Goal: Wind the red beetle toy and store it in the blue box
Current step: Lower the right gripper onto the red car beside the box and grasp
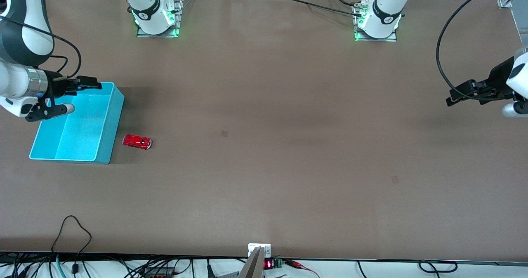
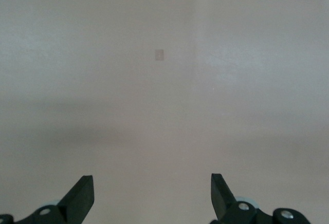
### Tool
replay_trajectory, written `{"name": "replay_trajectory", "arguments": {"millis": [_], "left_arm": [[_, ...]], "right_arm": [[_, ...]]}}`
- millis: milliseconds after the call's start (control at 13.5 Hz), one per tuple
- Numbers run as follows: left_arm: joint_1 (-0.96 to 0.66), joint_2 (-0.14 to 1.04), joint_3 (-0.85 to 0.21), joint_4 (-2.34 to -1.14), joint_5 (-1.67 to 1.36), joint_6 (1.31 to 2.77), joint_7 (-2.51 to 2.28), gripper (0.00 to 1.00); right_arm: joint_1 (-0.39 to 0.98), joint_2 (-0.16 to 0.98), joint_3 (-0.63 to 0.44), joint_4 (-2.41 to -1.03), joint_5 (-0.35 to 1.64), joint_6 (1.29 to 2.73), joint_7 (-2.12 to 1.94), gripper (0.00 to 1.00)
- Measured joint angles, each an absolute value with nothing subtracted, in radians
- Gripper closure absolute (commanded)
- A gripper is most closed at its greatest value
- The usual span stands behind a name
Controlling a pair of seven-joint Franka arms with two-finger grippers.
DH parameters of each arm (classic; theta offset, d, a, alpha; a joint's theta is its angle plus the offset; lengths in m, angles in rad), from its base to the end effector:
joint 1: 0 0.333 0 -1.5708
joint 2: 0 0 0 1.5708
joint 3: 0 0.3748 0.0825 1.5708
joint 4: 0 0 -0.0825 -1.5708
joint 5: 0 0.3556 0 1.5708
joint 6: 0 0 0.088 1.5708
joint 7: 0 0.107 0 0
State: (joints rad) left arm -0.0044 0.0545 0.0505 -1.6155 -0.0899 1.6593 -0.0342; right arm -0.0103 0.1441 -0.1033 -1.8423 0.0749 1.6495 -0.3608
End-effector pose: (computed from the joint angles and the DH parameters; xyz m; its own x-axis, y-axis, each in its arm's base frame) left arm 0.5515 0.0157 0.6421 0.9960 0.0879 -0.0139 0.0888 -0.9923 0.0862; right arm 0.5395 -0.0510 0.4944 0.9266 0.2397 -0.2897 0.1978 -0.9660 -0.1667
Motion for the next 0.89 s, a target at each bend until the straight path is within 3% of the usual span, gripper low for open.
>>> {"name": "replay_trajectory", "arguments": {"millis": [297,594,891], "left_arm": [[-0.003,0.007,0.043,-1.669,-0.088,1.663,-0.033,0.0],[0.005,-0.037,0.044,-1.728,-0.088,1.688,-0.034,0.0],[0.006,-0.038,0.044,-1.723,-0.088,1.689,-0.035,0.0]], "right_arm": [[-0.011,0.181,-0.034,-1.922,0.048,1.864,-0.563,0.0],[-0.039,0.189,0.073,-2.029,-0.104,2.061,-0.765,0.0],[-0.067,0.211,0.09,-2.146,-0.115,2.324,-1.067,0.0]]}}
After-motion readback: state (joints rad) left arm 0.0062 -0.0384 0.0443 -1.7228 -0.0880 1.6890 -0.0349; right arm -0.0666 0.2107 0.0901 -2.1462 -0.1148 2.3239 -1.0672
